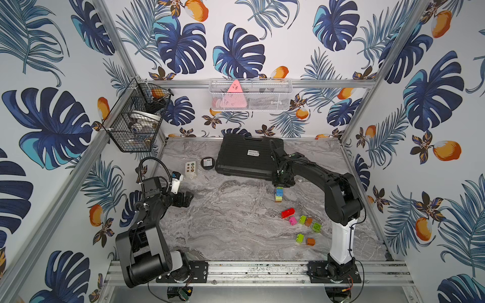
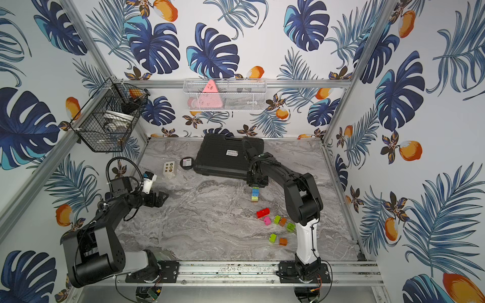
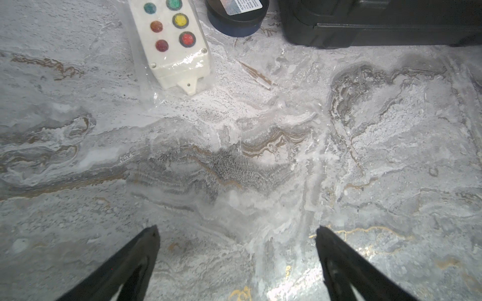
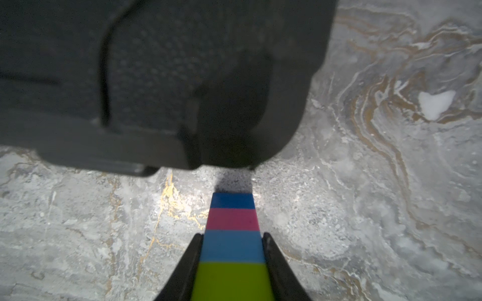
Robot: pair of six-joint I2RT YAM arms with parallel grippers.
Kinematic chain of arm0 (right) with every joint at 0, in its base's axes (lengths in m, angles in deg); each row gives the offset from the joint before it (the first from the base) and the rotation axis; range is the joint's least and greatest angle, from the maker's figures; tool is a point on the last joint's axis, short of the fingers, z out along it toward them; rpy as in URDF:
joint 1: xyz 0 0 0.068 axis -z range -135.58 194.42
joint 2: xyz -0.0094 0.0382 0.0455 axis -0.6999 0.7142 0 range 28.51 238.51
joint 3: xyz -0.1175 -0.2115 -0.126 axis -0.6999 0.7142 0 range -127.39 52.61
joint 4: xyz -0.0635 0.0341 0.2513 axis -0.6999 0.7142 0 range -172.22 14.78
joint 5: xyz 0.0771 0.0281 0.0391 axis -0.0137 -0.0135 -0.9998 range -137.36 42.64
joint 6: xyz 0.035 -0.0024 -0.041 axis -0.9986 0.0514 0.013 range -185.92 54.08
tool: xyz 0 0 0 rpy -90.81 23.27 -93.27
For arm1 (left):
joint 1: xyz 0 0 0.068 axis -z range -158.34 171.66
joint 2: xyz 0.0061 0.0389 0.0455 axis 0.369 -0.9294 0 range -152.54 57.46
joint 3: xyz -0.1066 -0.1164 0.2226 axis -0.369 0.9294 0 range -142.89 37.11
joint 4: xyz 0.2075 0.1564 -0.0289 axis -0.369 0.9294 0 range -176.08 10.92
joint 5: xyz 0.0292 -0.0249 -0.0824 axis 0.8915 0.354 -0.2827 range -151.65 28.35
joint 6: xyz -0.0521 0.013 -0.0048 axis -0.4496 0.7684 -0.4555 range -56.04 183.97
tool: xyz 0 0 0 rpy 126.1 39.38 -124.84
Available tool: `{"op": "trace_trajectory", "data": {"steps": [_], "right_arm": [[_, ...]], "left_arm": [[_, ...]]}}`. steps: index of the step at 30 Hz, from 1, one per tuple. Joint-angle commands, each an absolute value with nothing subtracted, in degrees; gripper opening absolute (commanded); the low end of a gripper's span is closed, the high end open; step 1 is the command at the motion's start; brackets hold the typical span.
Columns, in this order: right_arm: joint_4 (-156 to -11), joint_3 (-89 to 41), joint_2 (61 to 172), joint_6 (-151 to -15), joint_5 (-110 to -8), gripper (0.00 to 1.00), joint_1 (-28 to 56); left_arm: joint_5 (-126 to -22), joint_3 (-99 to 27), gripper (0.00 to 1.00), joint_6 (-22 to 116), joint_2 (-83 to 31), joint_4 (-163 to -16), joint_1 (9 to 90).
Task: Assemble the letter h with lego
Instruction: Assemble the lego brick with the lego brick.
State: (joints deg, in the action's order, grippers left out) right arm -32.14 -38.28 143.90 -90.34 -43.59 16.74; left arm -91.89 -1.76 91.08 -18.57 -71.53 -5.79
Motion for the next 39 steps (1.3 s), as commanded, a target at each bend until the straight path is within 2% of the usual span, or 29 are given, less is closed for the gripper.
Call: {"op": "trace_trajectory", "data": {"steps": [1, 28, 39], "right_arm": [[-31.43, -38.48, 143.14, -90.27, -43.85, 0.33, 16.5], [-30.97, -39.63, 146.74, -90.02, -39.28, 0.33, 15.12], [-30.92, -39.68, 146.15, -90.53, -40.3, 0.42, 14.58]], "left_arm": [[-93.38, -1.67, 0.99, 91.65, -18.21, -71.23, -6.02], [-94.44, -1.68, 0.99, 91.56, -18.04, -70.79, -7.17], [-94.52, -1.75, 0.99, 91.65, -18.02, -70.7, -7.17]]}}
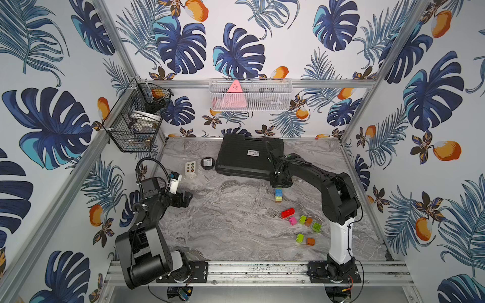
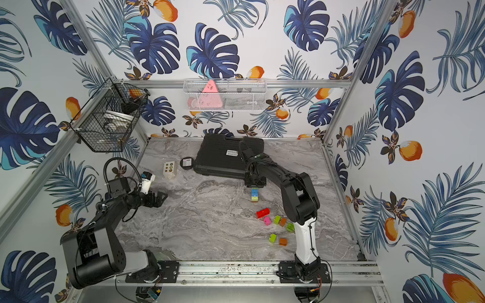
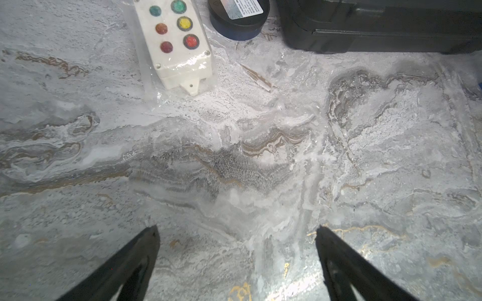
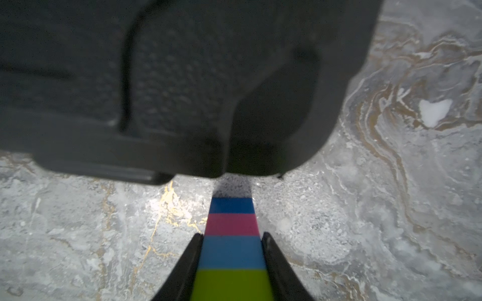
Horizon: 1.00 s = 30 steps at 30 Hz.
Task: Assemble the letter h with lego
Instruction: Assemble the lego brick with the lego brick.
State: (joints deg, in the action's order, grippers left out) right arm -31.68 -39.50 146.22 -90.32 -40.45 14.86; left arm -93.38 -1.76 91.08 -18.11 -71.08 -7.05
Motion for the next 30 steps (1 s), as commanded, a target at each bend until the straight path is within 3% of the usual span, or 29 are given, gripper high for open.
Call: {"op": "trace_trajectory", "data": {"steps": [1, 10, 20, 30], "right_arm": [[-30.82, -39.85, 146.12, -90.44, -40.02, 0.44, 14.52], [-30.01, -40.86, 144.93, -90.54, -38.57, 0.56, 13.63], [-29.12, -38.17, 137.98, -91.97, -38.73, 0.56, 13.62], [-34.22, -26.29, 129.14, -94.49, -41.54, 0.51, 13.5]], "left_arm": [[-94.53, -1.74, 0.99, 91.66, -18.04, -70.7, -7.17], [-94.62, -1.69, 0.99, 91.65, -18.04, -70.7, -7.26], [-94.76, -1.56, 0.99, 91.74, -17.84, -70.79, -7.26], [-94.61, -1.56, 0.99, 91.65, -17.86, -70.79, -7.35]]}}
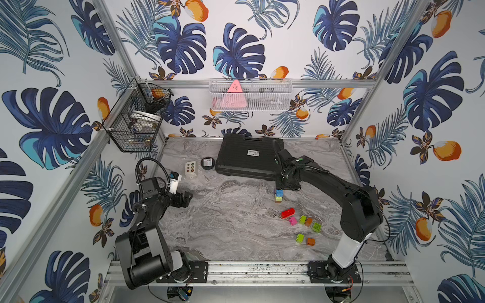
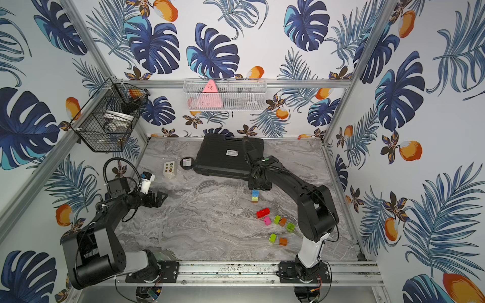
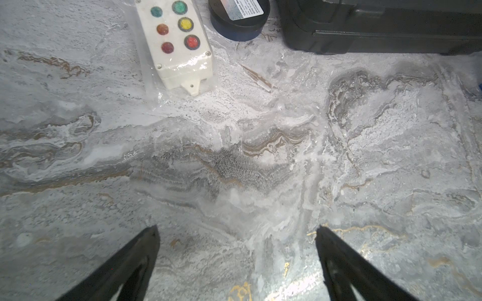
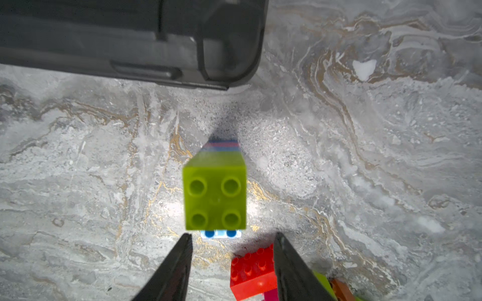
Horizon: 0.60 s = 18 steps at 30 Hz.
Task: Assemble the letter h with lego
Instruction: Assemble the lego brick with the lego brick, then pick up the lego brick from the center of the board.
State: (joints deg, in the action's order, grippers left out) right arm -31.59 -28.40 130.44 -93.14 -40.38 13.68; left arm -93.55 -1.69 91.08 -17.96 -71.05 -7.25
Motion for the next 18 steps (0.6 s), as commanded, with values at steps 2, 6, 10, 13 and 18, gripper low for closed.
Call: {"op": "trace_trajectory", "data": {"steps": [2, 6, 10, 13, 18], "right_arm": [[-35.79, -24.97, 128.91, -94.55, -42.28, 0.47, 13.49], [-37.12, -24.63, 129.63, -94.74, -43.14, 0.46, 13.32], [-37.31, -24.99, 129.96, -94.84, -43.31, 0.46, 12.86], [-37.74, -24.83, 130.1, -94.94, -43.32, 0.46, 12.34], [-37.65, -24.47, 130.99, -95.26, -41.58, 0.46, 11.81]], "left_arm": [[-94.58, -1.56, 0.99, 91.71, -17.95, -70.7, -7.35], [-94.52, -1.56, 0.99, 91.66, -17.86, -70.79, -7.36], [-94.36, -1.57, 0.99, 91.81, -17.95, -70.75, -7.41], [-94.35, -1.71, 0.99, 91.74, -18.13, -70.7, -7.35], [-94.35, -1.56, 0.99, 91.74, -18.04, -70.7, -7.43]]}}
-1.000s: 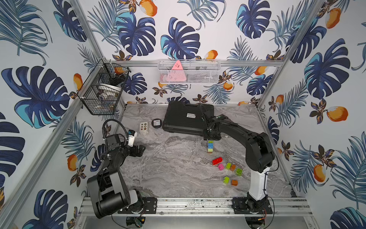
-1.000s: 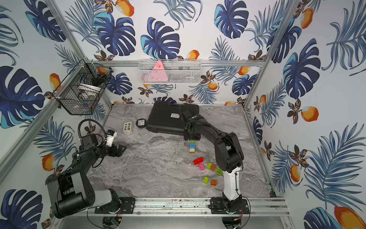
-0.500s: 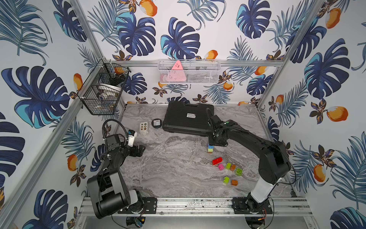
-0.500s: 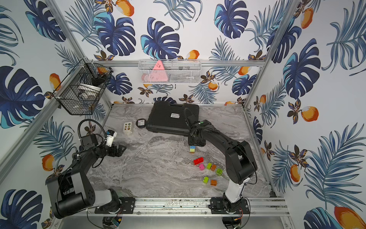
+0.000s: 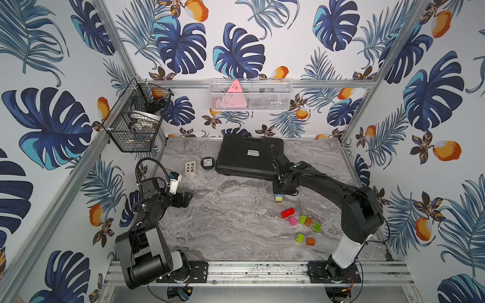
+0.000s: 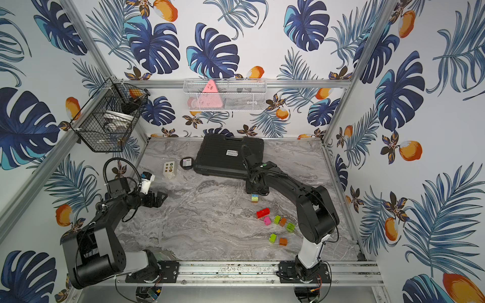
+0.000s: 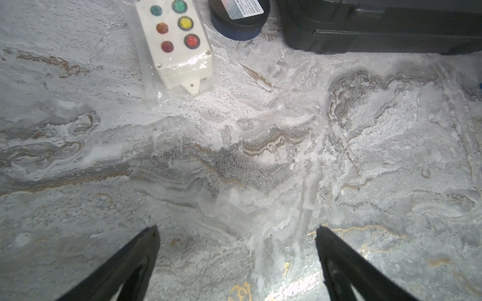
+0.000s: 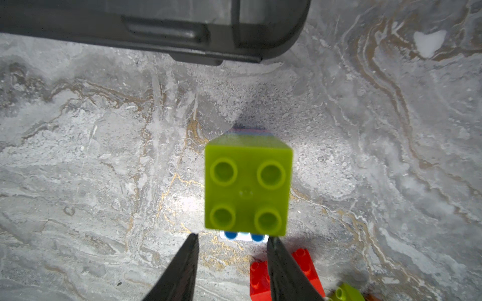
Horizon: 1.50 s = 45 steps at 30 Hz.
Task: Assemble the letter h with lego
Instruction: Pick up the lego brick from the center of the board.
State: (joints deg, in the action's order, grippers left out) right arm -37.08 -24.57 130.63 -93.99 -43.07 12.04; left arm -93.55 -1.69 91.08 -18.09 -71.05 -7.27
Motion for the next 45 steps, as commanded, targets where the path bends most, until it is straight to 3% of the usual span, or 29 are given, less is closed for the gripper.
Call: {"op": "trace_trajectory", "data": {"steps": [1, 9, 24, 45], "right_arm": [[-37.64, -24.4, 131.09, -95.19, -41.46, 0.47, 11.77], [-37.97, -24.03, 131.65, -94.95, -40.07, 0.49, 11.34], [-39.02, -24.64, 134.04, -94.05, -39.63, 0.37, 11.26], [-39.18, -23.16, 134.5, -92.47, -41.12, 0.32, 11.22]], "left_arm": [[-94.35, -1.56, 0.99, 91.76, -18.04, -70.7, -7.37], [-94.35, -1.63, 0.99, 91.74, -18.13, -70.66, -7.35], [-94.35, -1.56, 0.99, 91.91, -18.05, -70.26, -7.51], [-94.36, -1.6, 0.99, 92.0, -18.1, -70.25, -7.52]]}}
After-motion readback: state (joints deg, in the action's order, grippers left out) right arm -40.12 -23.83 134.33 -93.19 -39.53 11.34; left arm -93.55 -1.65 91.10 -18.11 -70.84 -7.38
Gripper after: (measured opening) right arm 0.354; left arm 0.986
